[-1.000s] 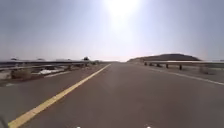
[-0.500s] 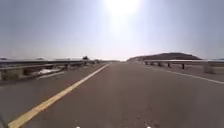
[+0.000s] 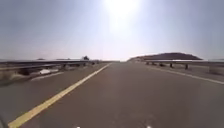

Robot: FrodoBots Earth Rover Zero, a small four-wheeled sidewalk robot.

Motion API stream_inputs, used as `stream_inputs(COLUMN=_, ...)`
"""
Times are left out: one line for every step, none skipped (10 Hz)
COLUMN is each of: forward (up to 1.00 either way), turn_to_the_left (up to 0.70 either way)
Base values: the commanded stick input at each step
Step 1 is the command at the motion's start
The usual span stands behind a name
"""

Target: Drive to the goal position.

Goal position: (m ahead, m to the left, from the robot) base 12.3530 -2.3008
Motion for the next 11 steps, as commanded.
stream_inputs(forward=0.7, turn_to_the_left=0.0)
stream_inputs(forward=0.7, turn_to_the_left=0.0)
stream_inputs(forward=0.7, turn_to_the_left=0.0)
stream_inputs(forward=0.7, turn_to_the_left=0.0)
stream_inputs(forward=0.7, turn_to_the_left=0.0)
stream_inputs(forward=0.7, turn_to_the_left=0.0)
stream_inputs(forward=0.7, turn_to_the_left=0.0)
stream_inputs(forward=0.7, turn_to_the_left=0.0)
stream_inputs(forward=0.7, turn_to_the_left=0.0)
stream_inputs(forward=0.7, turn_to_the_left=0.0)
stream_inputs(forward=0.7, turn_to_the_left=0.0)
